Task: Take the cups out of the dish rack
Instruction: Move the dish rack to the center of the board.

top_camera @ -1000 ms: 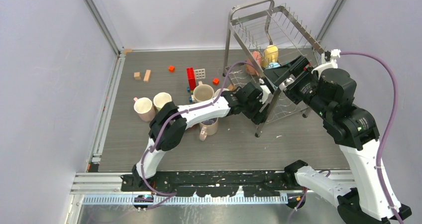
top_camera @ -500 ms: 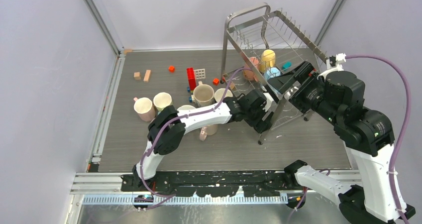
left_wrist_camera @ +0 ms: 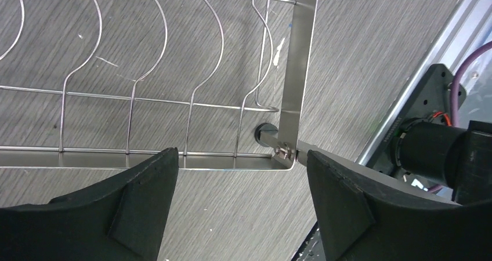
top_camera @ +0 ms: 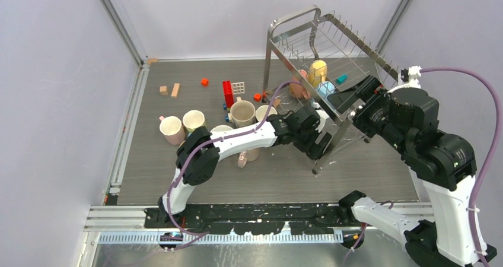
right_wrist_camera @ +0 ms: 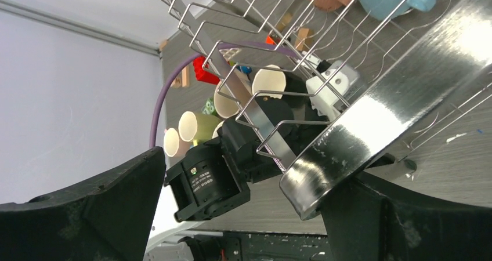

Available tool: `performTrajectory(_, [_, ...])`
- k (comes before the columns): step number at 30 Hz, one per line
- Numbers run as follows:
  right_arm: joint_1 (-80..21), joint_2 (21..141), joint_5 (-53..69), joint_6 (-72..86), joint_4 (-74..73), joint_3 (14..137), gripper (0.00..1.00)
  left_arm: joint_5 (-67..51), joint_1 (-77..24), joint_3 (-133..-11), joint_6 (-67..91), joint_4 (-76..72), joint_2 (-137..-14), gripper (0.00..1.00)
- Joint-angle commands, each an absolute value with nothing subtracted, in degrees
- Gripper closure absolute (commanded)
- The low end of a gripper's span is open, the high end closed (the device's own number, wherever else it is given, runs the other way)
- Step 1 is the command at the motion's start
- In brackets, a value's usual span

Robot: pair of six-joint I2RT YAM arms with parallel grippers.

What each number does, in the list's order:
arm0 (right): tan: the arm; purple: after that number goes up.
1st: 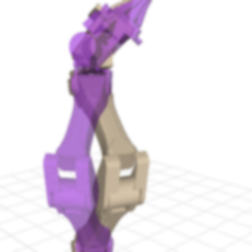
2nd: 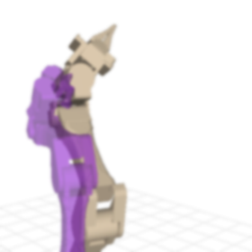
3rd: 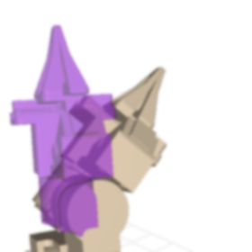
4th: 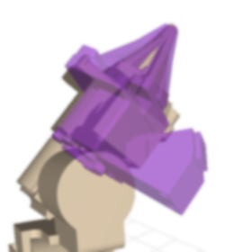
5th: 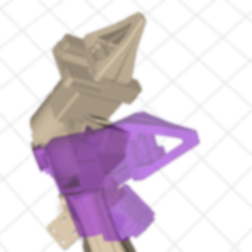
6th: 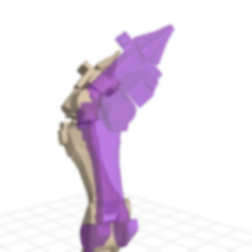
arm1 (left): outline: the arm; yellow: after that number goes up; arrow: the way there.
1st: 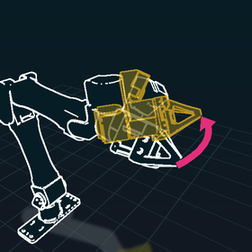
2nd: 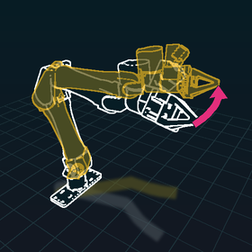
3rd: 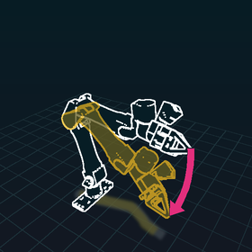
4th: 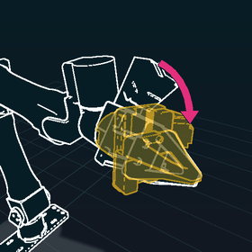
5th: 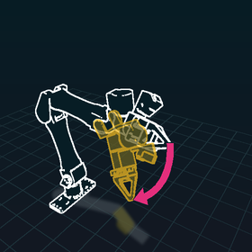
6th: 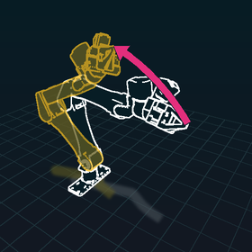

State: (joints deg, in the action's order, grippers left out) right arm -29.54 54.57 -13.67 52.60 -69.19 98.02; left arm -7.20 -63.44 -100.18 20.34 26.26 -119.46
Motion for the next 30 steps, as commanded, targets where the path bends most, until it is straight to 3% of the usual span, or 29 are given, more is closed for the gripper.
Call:
performTrajectory(1, [-30.05, 51.24, -20.51, 37.29, -70.40, 94.07, 0.00, -11.15, -62.25, -100.41, 23.82, 26.73, -117.93, 0.17])
performTrajectory(14, [-30.06, 37.30, -16.38, 37.55, -51.56, 79.51, 0.00, -14.24, -60.02, -97.31, 27.73, 16.88, -118.23, 0.17])
performTrajectory(30, [-30.00, 40.60, -15.16, 33.84, -61.23, 99.05, 0.00, 1.52, -58.84, -107.99, 27.77, 11.62, -124.43, 0.16])
